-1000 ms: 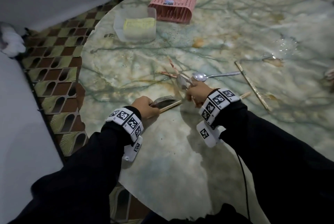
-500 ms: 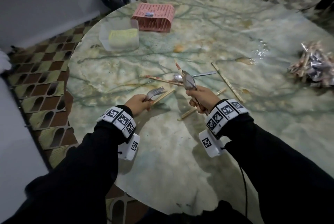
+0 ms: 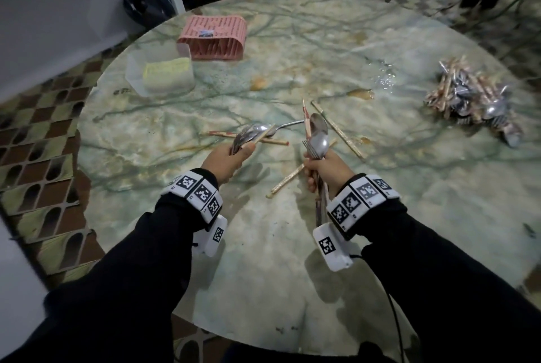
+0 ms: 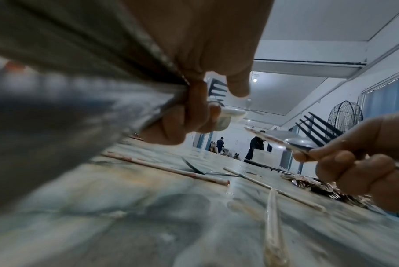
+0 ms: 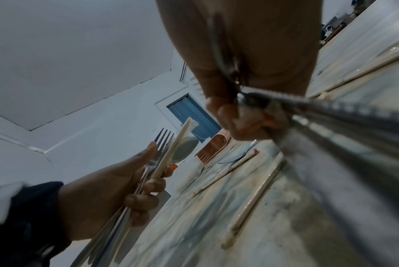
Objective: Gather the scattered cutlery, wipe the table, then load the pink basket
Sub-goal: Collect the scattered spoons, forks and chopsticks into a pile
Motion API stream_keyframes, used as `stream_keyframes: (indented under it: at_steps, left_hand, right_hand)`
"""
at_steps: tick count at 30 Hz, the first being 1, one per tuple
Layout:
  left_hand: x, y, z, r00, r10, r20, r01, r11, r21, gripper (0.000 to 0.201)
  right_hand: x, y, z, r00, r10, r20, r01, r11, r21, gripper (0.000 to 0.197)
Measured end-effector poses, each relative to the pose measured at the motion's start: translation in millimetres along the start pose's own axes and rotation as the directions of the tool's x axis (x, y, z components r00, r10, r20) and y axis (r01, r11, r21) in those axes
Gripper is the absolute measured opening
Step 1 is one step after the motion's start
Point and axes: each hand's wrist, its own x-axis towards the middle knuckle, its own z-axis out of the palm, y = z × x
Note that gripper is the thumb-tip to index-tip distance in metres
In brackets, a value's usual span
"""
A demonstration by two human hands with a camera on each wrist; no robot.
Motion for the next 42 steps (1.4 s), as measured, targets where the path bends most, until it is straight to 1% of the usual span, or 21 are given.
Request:
stream_keyframes:
  at_steps: [2, 3, 5, 7, 9, 10, 13, 16, 19, 22, 25, 28, 30, 34, 38, 42]
  left_hand:
    - [6, 4, -4, 0.997, 0.072, -0.011, -0.070, 0.994, 0.081, 0.021]
    - [12, 6, -6, 0.996, 0.090, -0.019, -0.087, 0.987, 0.134, 0.017]
    - [22, 11, -8, 0.994, 0.103, -0.039, -0.090, 0.964, 0.250, 0.020]
    - [36, 15, -12, 0.990, 0.138, -0.017, -0.120, 0.912, 0.391, 0.018]
    - [51, 15, -15, 0.986, 0.167, 0.012, -0.151, 0.857, 0.493, 0.018]
    - [59, 14, -16, 0.984, 0.178, 0.024, -0.164, 0.837, 0.522, 0.017]
    - [81, 10, -18, 0.982, 0.177, 0.060, -0.179, 0.799, 0.574, 0.015]
    - [95, 4, -18, 0.978, 0.180, 0.103, -0.205, 0.770, 0.604, 0.016]
    - [104, -1, -18, 0.977, 0.154, 0.147, -0.212, 0.756, 0.619, 0.018]
    - [111, -4, -15, 0.972, 0.137, 0.193, -0.230, 0.734, 0.640, 0.023]
    - [114, -4, -14, 0.967, 0.121, 0.226, -0.242, 0.719, 0.652, 0.022]
    - [118, -5, -14, 0.962, 0.110, 0.251, -0.251, 0.719, 0.648, 0.019]
    - [118, -6, -15, 0.962, 0.105, 0.251, -0.247, 0.725, 0.643, 0.016]
    - [120, -7, -12, 0.966, 0.101, 0.236, -0.233, 0.732, 0.640, 0.018]
    - [123, -7, -11, 0.966, 0.080, 0.244, -0.228, 0.702, 0.675, 0.017]
    - [124, -5, -12, 0.958, 0.066, 0.278, -0.247, 0.681, 0.690, 0.018]
  right_hand:
    - [3, 3, 3, 0.994, 0.028, -0.104, -0.024, 0.999, 0.045, 0.024]
    - [6, 4, 6, 0.986, 0.034, -0.161, -0.024, 0.998, 0.063, 0.023]
    - [11, 10, 10, 0.965, 0.027, -0.259, -0.016, 0.999, 0.045, 0.022]
    - [18, 13, 19, 0.944, 0.035, -0.327, -0.032, 0.999, 0.013, 0.019]
    - [24, 14, 29, 0.921, 0.059, -0.385, -0.060, 0.998, 0.011, 0.011]
    - [27, 15, 33, 0.906, 0.074, -0.416, -0.073, 0.997, 0.018, 0.011]
    - [33, 17, 42, 0.867, 0.104, -0.488, -0.095, 0.995, 0.043, 0.024]
    - [35, 21, 46, 0.829, 0.108, -0.549, -0.098, 0.994, 0.047, 0.022]
    - [34, 22, 53, 0.790, 0.113, -0.602, -0.100, 0.993, 0.054, 0.023]
    - [39, 23, 58, 0.765, 0.139, -0.629, -0.116, 0.990, 0.078, 0.028]
    - [38, 19, 56, 0.766, 0.149, -0.626, -0.197, 0.980, -0.007, 0.025]
    - [39, 18, 54, 0.780, 0.154, -0.606, -0.240, 0.969, -0.062, 0.025]
    - [42, 17, 56, 0.781, 0.156, -0.605, -0.272, 0.957, -0.104, 0.028]
    - [47, 14, 56, 0.781, 0.151, -0.606, -0.309, 0.937, -0.165, 0.031]
    - [49, 13, 54, 0.778, 0.118, -0.617, -0.340, 0.905, -0.256, 0.027]
    - [46, 12, 57, 0.780, 0.023, -0.625, -0.364, 0.829, -0.424, 0.026]
